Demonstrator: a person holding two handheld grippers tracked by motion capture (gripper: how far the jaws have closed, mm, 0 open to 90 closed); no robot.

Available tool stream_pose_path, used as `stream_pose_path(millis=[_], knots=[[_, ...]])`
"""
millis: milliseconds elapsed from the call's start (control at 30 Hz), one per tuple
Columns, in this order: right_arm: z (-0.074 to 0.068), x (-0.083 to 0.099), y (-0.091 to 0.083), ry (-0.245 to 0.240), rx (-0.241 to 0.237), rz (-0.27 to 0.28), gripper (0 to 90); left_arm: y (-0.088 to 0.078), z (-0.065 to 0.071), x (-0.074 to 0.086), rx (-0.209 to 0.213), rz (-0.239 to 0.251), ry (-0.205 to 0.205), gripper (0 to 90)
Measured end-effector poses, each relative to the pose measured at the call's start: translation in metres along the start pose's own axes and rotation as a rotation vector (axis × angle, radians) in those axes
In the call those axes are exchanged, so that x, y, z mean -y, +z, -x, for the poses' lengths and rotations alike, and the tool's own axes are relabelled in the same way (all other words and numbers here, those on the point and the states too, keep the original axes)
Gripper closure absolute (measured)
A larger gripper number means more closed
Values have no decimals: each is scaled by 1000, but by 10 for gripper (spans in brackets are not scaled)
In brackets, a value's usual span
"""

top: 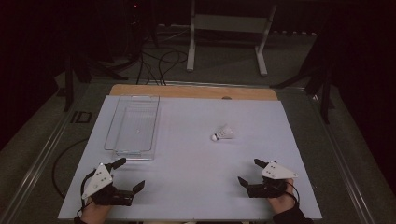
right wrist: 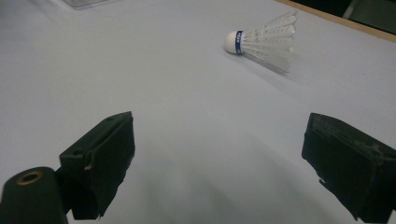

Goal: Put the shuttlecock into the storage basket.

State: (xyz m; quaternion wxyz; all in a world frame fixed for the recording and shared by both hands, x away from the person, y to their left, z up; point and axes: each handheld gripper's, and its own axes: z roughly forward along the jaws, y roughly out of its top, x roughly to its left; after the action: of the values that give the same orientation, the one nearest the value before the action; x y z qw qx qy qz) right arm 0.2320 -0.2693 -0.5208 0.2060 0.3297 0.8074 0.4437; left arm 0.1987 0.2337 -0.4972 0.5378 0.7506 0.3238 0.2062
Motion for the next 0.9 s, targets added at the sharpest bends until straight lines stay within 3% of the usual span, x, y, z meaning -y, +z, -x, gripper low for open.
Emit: stream_pose_path(millis=[167,233,300,600,900], knots=[[0,0,0,1,-2,1,93,-4,-1,-15,5,6,19,4],[0,0,0,2,-2,2,93,-5,-2,-21,17,12,2,4],[0,-1,-1,5,-9,8,93,-5,-3,-28,26,-2,-4,3],[-1,-1,-2,3,-11,11,93,1,0,-56,64,-48,64,3],[-1,-1,-1,7,-17,12,93,7,3,-73,119,-132,62,3]])
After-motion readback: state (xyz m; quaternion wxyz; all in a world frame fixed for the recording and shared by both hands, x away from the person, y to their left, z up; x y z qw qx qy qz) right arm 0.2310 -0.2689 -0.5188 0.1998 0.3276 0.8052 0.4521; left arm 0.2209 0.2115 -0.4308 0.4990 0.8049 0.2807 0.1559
